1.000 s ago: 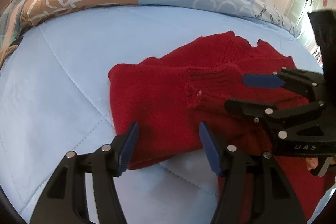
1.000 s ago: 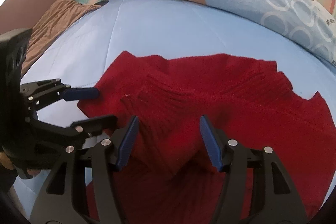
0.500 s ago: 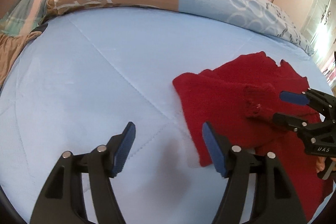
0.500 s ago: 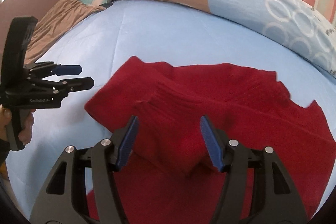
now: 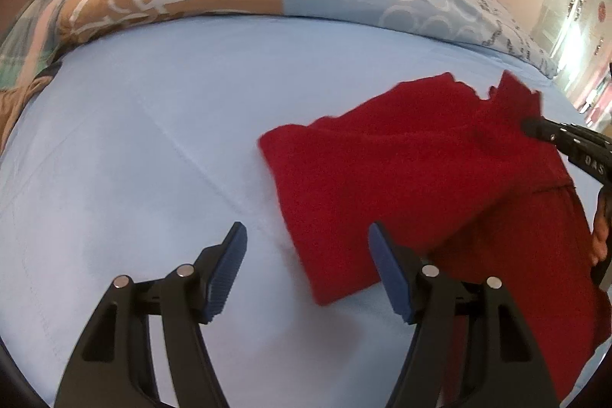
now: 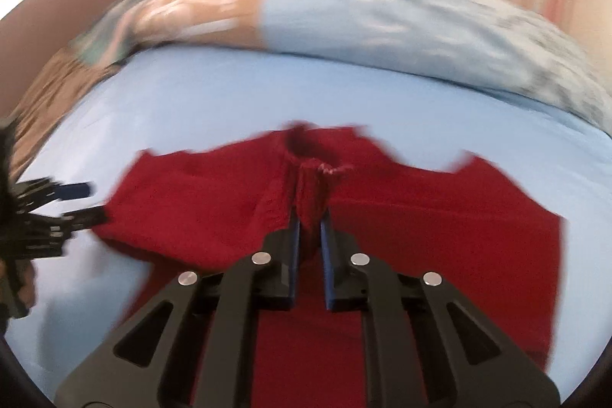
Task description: Fold small clothes
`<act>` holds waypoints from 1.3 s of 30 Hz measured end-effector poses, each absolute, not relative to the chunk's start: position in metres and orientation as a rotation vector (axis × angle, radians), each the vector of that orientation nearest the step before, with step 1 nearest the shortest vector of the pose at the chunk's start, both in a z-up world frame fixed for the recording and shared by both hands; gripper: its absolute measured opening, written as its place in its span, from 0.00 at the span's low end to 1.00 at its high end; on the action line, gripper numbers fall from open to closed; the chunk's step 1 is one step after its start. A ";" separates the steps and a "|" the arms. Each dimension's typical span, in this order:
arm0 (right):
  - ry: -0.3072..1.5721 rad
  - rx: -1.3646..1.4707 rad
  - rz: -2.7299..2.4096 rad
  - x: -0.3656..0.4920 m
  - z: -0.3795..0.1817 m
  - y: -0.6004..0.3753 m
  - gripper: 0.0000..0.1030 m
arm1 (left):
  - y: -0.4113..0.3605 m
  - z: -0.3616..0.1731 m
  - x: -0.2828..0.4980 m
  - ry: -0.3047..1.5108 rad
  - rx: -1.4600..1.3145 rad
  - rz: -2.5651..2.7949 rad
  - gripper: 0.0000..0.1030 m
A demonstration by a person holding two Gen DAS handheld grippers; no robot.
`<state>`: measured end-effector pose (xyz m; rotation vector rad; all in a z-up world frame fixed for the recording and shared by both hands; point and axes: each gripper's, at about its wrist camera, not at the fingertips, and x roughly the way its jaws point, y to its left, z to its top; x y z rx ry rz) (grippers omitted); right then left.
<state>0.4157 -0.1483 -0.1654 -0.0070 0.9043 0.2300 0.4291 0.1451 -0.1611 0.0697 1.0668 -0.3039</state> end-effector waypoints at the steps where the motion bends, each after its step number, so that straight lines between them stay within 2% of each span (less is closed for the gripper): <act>1: 0.913 -0.005 0.188 0.413 -0.169 -0.165 0.10 | 0.140 -0.162 0.430 1.067 0.072 -0.311 0.65; 6: 1.034 0.084 0.105 0.397 -0.200 -0.232 0.10 | 0.113 -0.167 0.432 1.077 0.069 -0.371 0.65; 8: 1.060 0.120 0.123 0.392 -0.207 -0.242 0.16 | 0.100 -0.169 0.433 1.082 0.080 -0.386 0.65; 10: 1.049 0.134 0.126 0.386 -0.201 -0.248 0.25 | 0.085 -0.172 0.434 1.089 0.095 -0.399 0.65; 12: 1.035 0.130 0.102 0.383 -0.195 -0.252 0.54 | 0.071 -0.176 0.438 1.098 0.120 -0.385 0.66; 13: 1.034 0.126 0.091 0.382 -0.194 -0.254 0.59 | 0.065 -0.177 0.440 1.104 0.126 -0.381 0.66; 18: 1.088 0.059 0.036 0.391 -0.204 -0.249 0.59 | 0.042 -0.182 0.448 1.108 0.174 -0.320 0.71; 20: 1.102 0.065 0.034 0.394 -0.207 -0.249 0.56 | 0.038 -0.184 0.451 1.117 0.176 -0.308 0.71; 23: 1.106 0.005 0.013 0.398 -0.204 -0.244 0.46 | 0.033 -0.185 0.454 1.122 0.190 -0.285 0.71; 24: 1.110 -0.028 0.019 0.398 -0.203 -0.240 0.33 | 0.032 -0.185 0.456 1.126 0.195 -0.278 0.71; 25: 1.118 -0.044 0.025 0.399 -0.204 -0.239 0.25 | 0.031 -0.185 0.456 1.130 0.197 -0.272 0.71; 26: 1.122 -0.069 0.024 0.400 -0.205 -0.238 0.23 | 0.031 -0.186 0.457 1.133 0.199 -0.267 0.71; 27: 1.115 -0.102 0.025 0.399 -0.205 -0.237 0.13 | 0.029 -0.185 0.458 1.136 0.204 -0.259 0.71; 28: 1.110 -0.127 0.025 0.399 -0.204 -0.237 0.09 | 0.027 -0.185 0.459 1.137 0.208 -0.253 0.71; 38: 0.887 -0.136 -0.074 0.384 -0.158 -0.285 0.05 | 0.003 -0.171 0.465 1.097 0.219 -0.248 0.71; 39: 0.882 -0.132 -0.099 0.383 -0.160 -0.292 0.01 | 0.000 -0.169 0.465 1.084 0.223 -0.252 0.71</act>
